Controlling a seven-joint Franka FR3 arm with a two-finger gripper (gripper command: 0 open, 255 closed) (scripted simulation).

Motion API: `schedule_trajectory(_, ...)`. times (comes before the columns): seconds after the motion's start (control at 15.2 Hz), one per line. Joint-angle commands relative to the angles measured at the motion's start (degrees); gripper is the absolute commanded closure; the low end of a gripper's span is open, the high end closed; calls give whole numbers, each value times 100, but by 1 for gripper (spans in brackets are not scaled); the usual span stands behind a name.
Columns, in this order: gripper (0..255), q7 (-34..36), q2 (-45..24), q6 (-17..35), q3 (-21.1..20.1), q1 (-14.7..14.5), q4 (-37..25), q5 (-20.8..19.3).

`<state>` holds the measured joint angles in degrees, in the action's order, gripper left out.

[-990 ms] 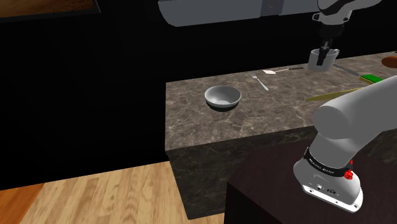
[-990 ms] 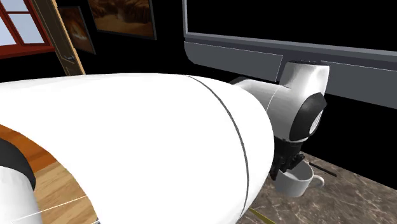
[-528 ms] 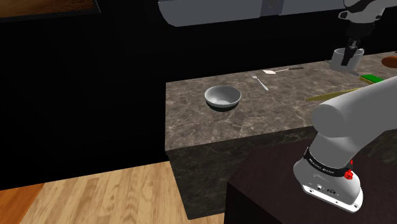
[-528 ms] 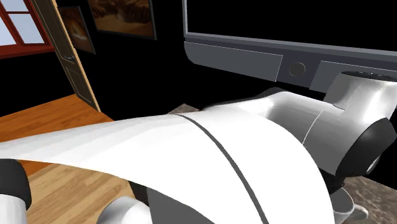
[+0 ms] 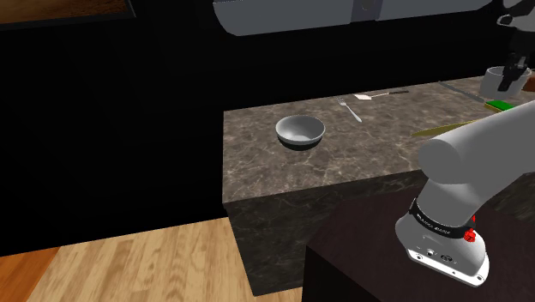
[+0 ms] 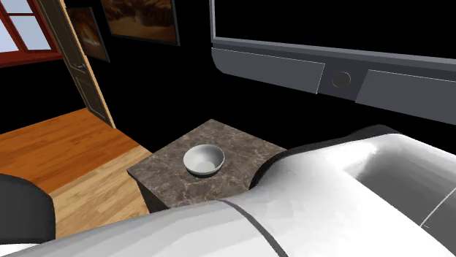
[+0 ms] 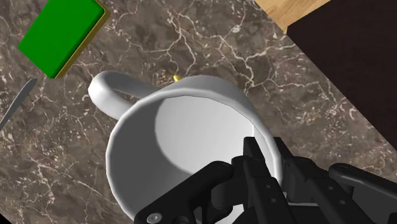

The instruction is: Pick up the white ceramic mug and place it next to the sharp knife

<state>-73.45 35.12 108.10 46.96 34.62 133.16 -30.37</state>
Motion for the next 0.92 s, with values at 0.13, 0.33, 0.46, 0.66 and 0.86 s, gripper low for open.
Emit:
schedule_trajectory(0.13, 255, -626, -265, 56, 612, -72, -452, -38)
schedule_trajectory(0.33, 255, -986, -464, 186, 1062, -186, -677, -30)
schedule_trajectory(0.46, 255, -973, -495, 341, 1145, -201, -560, -59)
schedule_trajectory(0.66, 255, -956, -554, 578, 1279, -234, -393, -98)
schedule_trajectory(0.86, 255, -943, -629, 822, 1428, -280, -236, -132)
